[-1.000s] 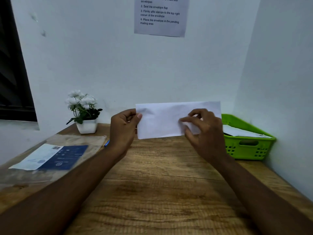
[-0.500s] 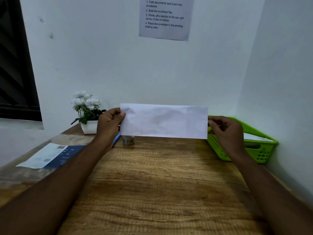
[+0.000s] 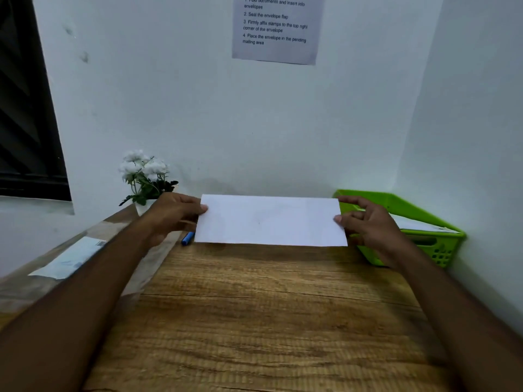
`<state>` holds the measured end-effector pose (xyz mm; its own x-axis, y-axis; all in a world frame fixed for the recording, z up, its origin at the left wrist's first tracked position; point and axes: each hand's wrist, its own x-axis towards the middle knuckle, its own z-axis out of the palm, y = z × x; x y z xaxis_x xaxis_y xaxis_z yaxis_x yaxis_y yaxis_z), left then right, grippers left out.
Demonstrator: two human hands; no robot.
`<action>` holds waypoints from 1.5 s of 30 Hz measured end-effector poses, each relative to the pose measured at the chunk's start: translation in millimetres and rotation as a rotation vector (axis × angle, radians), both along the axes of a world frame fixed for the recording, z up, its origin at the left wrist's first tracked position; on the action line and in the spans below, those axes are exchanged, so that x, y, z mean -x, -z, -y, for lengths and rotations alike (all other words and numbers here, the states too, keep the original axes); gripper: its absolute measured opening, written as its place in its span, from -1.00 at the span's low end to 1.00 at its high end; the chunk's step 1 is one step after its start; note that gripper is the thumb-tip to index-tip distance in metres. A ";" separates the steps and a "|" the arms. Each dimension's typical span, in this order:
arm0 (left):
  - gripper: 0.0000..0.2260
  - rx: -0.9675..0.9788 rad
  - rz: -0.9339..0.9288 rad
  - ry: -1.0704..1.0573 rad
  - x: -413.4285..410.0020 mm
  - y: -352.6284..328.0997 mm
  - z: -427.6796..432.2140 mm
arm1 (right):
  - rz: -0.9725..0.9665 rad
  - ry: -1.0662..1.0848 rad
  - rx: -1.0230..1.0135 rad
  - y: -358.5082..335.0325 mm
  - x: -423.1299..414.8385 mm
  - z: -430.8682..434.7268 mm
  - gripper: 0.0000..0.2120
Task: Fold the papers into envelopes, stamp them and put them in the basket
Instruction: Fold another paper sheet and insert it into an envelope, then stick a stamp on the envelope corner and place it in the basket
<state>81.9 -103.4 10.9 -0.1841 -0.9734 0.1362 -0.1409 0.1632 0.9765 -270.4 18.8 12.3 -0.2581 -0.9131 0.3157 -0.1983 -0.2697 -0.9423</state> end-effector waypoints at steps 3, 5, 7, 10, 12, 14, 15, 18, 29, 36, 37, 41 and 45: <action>-0.75 -0.080 0.137 0.095 -13.1 1.8 3.0 | -0.032 -0.060 -0.103 0.9 0.8 -1.1 -0.62; -0.74 -0.119 0.236 0.152 -16.5 2.8 1.3 | -0.040 -0.085 -0.167 -0.2 2.1 -3.5 -0.66; -0.69 -0.171 0.318 0.193 -16.7 3.2 -1.0 | -0.057 -0.120 -0.234 -1.1 4.3 -5.5 -0.68; -0.67 -0.266 0.415 0.245 -15.3 2.5 -3.8 | -0.070 -0.173 -0.339 -0.9 10.3 -6.4 -0.64; -0.68 -0.309 0.462 0.278 -14.7 1.9 -5.7 | -0.132 -0.209 -0.422 0.3 13.8 -7.4 -0.64; -0.65 -0.329 0.496 0.303 -14.4 2.3 -7.1 | -0.230 -0.245 -0.504 1.5 15.2 -8.5 -0.65; -0.66 -0.334 0.508 0.305 -14.2 3.0 -7.6 | -0.273 -0.266 -0.543 2.6 15.2 -8.7 -0.65; -0.65 -0.339 0.559 0.324 -13.7 2.8 -8.8 | -0.361 -0.309 -0.626 4.0 15.6 -8.1 -0.64; -0.40 -0.295 0.677 0.409 -8.4 0.9 -9.9 | -0.546 -0.227 -0.660 7.7 17.1 -5.2 -0.60; -0.45 -0.288 0.697 0.374 -7.2 3.3 -6.6 | -0.637 -0.214 -0.642 7.0 14.0 -4.7 -0.65; -0.48 -0.274 0.697 0.360 -7.5 3.4 -6.3 | -0.648 -0.207 -0.612 6.4 12.3 -4.5 -0.67; -0.65 -0.139 0.664 0.265 -7.4 5.7 -4.2 | -0.677 -0.136 -0.431 9.6 3.1 -0.5 -0.76; -0.79 0.170 0.508 0.009 -0.1 20.7 4.5 | -0.705 -0.113 -0.307 21.8 -8.8 9.9 -0.83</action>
<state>82.0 -107.9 -9.8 -0.2761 -0.9434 0.1838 -0.5866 0.3168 0.7453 -261.6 8.9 -9.5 0.0100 -0.9950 0.0995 -0.7657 -0.0716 -0.6392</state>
